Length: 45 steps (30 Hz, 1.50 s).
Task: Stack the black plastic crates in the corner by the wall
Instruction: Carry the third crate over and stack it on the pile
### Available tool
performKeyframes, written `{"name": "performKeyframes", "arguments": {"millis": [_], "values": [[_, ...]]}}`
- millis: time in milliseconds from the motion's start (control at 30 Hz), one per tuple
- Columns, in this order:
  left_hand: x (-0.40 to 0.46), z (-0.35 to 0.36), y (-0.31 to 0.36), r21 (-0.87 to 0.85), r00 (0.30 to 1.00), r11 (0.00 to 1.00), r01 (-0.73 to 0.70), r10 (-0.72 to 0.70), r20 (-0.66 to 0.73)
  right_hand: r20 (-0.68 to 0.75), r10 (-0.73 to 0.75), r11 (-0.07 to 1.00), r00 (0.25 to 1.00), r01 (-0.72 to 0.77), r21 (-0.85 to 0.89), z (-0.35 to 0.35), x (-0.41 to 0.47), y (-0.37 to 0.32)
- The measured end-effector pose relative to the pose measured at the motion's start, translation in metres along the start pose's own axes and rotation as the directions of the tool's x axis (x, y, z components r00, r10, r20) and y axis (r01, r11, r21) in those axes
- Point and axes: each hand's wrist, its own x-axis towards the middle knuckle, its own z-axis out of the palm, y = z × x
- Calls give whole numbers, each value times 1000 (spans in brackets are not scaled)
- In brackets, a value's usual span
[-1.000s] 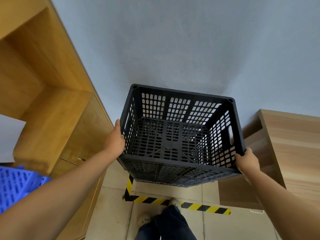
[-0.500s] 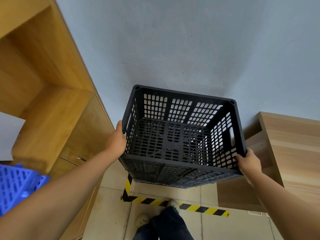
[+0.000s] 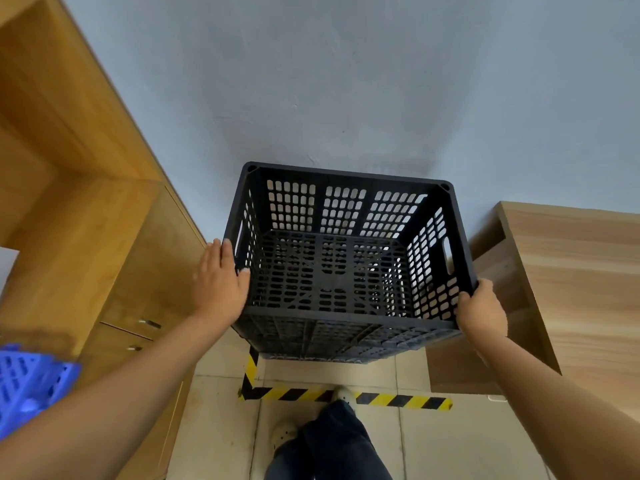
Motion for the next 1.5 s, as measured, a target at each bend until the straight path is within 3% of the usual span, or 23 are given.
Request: {"name": "performKeyframes", "arguments": {"millis": [67, 100, 200, 367, 533, 767, 1267, 1400, 1500], "values": [[-7, 6, -4, 199, 978, 960, -197, 207, -33, -78, -198, 964, 977, 180, -194, 8, -7, 1], [-10, 7, -5, 257, 961, 930, -261, 275, -18, -49, -291, 912, 955, 262, -315, 12, -11, 0], [-9, 5, -6, 323, 952, 898, -299, 303, 40, 54, -403, 796, 913, 379, -472, 23, -16, -3], [-6, 1, 1, 371, 971, 897, -239, 222, 90, 55, -383, 798, 922, 360, -483, 22, -15, -5], [-11, -4, 3, 387, 964, 883, -266, 244, 108, 58, -396, 769, 917, 365, -525, 22, -20, -6], [-27, 12, 50, 330, 854, 788, -520, 496, 161, 219, -636, 563, 740, 640, -524, 69, -61, -64], [-18, 17, 57, 334, 839, 769, -545, 499, 220, 329, -608, 558, 723, 683, -471, 64, -66, -68], [15, -1, 35, 396, 883, 789, -469, 435, 177, 239, -517, 648, 822, 558, -518, 28, -32, -36], [44, -13, 14, 510, 893, 736, -445, 404, 196, 232, -475, 629, 849, 512, -585, -4, 0, -13]]}}
